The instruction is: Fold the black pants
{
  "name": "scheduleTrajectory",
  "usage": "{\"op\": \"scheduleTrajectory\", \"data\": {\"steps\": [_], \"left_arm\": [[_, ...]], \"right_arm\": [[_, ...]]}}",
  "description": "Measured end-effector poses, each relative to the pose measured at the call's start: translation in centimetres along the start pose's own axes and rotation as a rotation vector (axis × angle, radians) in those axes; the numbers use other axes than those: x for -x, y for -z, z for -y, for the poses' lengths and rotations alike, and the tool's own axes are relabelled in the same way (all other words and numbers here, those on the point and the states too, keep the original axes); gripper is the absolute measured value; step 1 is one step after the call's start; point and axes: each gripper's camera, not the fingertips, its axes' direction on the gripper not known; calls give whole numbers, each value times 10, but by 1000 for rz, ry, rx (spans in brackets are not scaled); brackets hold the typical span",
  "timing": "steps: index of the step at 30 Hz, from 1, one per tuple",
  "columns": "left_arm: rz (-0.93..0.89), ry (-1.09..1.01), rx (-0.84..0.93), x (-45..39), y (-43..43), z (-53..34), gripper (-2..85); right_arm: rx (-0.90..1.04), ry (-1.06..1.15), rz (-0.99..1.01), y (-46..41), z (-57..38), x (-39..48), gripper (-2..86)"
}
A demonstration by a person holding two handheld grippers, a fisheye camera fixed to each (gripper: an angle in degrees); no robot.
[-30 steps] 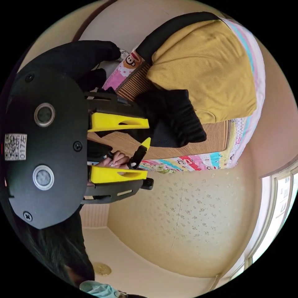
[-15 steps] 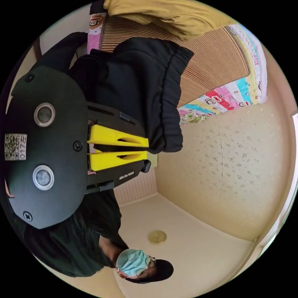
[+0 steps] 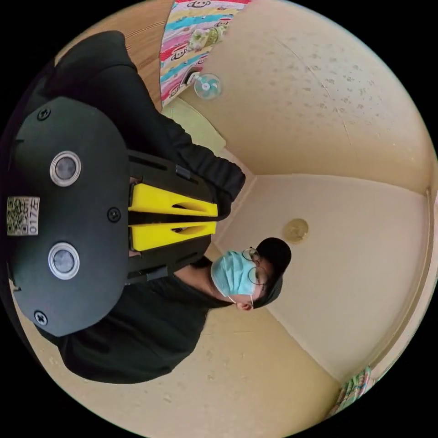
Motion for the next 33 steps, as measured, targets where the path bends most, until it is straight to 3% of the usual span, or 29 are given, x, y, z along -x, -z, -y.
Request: {"op": "scheduleTrajectory", "data": {"steps": [5, 8, 12, 15, 19, 20, 22, 27, 33], "left_arm": [[-349, -123, -55, -37, -42, 40, -6], [-453, -136, 1, -54, -75, 63, -6], [-554, -143, 99, -74, -126, 79, -6], [-668, -94, 117, -83, -155, 77, -6], [-789, -21, 15, -88, -148, 67, -6], [-776, -15, -21, -91, -136, 67, -6], [-753, -36, -47, -98, -117, 74, -6], [-626, -155, -78, -121, -65, 107, -6], [-210, -257, -68, -102, -18, 181, -5]], "right_arm": [[-15, -89, -510, 67, -82, 44, 98], [-85, -131, -677, 82, -107, 47, 142], [-197, 43, -621, 67, -89, 53, 177], [-296, 158, -404, 52, -40, 64, 213], [-292, 376, -250, 34, 26, 105, 148], [-294, 435, -170, 36, 40, 122, 88], [-296, 473, -143, 42, 62, 150, 52], [-396, 666, -76, 75, 97, 251, 29], [-598, 675, -459, 94, 148, 369, 23]]}}
